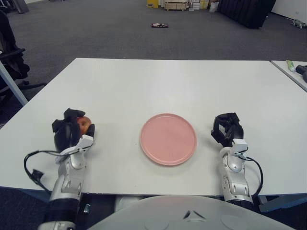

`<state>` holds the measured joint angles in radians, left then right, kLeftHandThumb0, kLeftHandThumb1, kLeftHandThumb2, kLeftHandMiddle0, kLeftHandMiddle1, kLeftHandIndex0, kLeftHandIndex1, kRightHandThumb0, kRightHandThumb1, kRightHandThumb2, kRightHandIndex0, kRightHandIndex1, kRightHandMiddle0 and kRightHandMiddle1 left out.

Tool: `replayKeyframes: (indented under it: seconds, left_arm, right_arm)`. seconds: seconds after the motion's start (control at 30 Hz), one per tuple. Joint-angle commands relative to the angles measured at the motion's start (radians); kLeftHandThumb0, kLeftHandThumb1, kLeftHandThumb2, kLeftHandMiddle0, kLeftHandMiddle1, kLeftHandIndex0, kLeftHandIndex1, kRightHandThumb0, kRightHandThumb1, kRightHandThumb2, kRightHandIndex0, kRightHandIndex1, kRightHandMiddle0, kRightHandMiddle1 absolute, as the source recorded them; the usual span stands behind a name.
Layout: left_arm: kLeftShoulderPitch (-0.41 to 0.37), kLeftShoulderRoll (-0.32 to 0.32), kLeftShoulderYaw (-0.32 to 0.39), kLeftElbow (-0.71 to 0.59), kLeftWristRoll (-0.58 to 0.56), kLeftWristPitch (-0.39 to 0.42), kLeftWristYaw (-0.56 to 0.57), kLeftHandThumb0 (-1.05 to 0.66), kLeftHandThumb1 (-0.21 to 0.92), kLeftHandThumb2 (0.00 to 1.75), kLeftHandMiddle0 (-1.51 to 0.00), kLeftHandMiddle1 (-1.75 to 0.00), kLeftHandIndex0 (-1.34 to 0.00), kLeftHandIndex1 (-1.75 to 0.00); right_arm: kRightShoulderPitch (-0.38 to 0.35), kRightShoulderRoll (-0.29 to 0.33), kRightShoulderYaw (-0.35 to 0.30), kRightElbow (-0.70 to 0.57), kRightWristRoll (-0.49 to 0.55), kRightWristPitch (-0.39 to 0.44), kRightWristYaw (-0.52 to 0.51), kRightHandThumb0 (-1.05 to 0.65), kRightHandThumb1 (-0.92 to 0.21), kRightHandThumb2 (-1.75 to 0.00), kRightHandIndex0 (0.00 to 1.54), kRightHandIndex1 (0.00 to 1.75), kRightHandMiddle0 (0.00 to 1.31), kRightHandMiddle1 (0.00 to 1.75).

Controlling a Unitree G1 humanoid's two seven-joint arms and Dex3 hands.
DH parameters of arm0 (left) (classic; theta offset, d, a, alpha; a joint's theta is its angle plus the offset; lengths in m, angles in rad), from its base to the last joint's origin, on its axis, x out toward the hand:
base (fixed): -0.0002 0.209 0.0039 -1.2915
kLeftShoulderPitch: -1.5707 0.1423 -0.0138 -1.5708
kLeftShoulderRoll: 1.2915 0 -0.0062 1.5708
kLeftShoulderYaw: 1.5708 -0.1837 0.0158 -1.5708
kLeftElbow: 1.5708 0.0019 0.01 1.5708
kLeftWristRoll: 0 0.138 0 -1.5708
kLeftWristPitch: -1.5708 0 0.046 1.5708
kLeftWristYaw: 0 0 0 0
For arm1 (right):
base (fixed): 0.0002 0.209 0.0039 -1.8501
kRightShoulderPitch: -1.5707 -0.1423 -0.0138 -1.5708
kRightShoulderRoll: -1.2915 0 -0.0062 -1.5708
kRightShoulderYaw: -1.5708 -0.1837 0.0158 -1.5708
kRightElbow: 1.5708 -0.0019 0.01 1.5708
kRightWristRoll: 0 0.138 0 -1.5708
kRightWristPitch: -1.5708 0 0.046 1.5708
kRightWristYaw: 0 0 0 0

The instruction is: Put the apple into the plate.

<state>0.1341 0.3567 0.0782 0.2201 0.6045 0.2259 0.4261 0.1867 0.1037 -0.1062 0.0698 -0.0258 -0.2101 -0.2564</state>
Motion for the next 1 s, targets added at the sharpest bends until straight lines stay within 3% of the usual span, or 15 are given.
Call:
replayKeyframes:
  seconds: [0.0,0.2,0.5,0.97]
  left_arm:
    - [-0.032,0.038,-0.042,0.16,0.023,0.022,-0.019,-0.01,0.21,1.37,-0.74,-1.53,-0.52,-1.75]
    - [-0.07,0.079,-0.106,0.249,0.072,0.027,-0.008,-0.01,0.15,1.5,-0.72,-1.7,-0.55,-1.74]
    - [-0.111,0.103,-0.199,0.306,0.138,0.076,-0.005,-0.01,0.12,1.45,-0.72,-1.74,-0.72,-1.46]
    - [-0.119,0.11,-0.212,0.327,0.092,0.04,-0.031,-0.01,0.13,1.41,-0.73,-1.75,-0.77,-1.35]
  right_arm:
    - [-0.002,0.012,-0.005,-0.016,0.017,0.007,0.005,-0.38,-0.69,-0.85,0.57,1.29,0.33,1.75]
    - [0.0,0.012,-0.009,-0.026,0.025,0.017,0.007,-0.38,-0.69,-0.85,0.57,1.3,0.33,1.75]
    - [0.004,0.015,-0.013,-0.037,0.034,0.019,0.009,-0.38,-0.68,-0.86,0.57,1.3,0.34,1.75]
    - [0.006,0.015,-0.018,-0.043,0.038,0.012,0.015,-0.38,-0.68,-0.86,0.56,1.31,0.34,1.75]
